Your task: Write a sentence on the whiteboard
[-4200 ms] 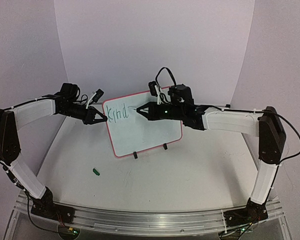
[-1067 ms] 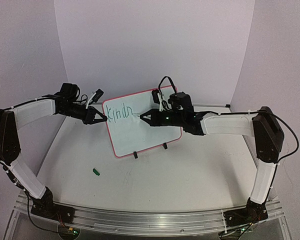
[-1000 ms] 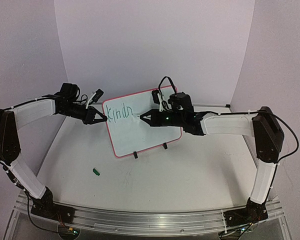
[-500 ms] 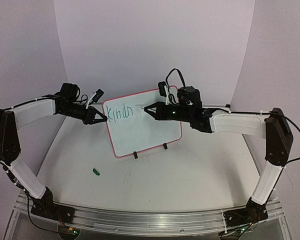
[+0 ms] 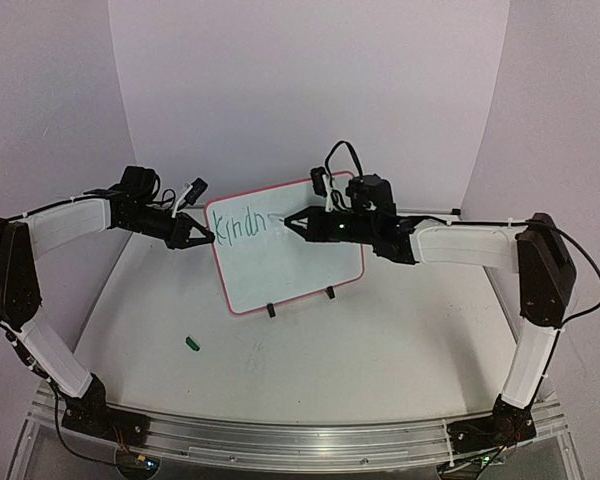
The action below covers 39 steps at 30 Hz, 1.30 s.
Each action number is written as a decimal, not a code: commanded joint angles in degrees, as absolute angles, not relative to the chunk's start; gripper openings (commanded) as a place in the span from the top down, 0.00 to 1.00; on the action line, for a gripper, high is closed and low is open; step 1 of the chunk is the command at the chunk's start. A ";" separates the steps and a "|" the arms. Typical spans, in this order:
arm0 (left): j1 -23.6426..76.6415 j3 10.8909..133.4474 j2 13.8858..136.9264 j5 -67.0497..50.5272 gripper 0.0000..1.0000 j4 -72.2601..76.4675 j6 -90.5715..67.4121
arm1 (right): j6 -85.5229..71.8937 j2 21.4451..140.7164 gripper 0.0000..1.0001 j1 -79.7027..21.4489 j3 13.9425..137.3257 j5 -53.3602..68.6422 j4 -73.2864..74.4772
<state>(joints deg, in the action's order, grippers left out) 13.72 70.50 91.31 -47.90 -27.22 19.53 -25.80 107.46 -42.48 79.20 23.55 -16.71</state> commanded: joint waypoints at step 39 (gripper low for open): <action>13.89 71.63 91.75 -44.56 1.00 -29.82 21.29 | -27.20 106.80 1.00 -39.92 81.69 22.45 -19.69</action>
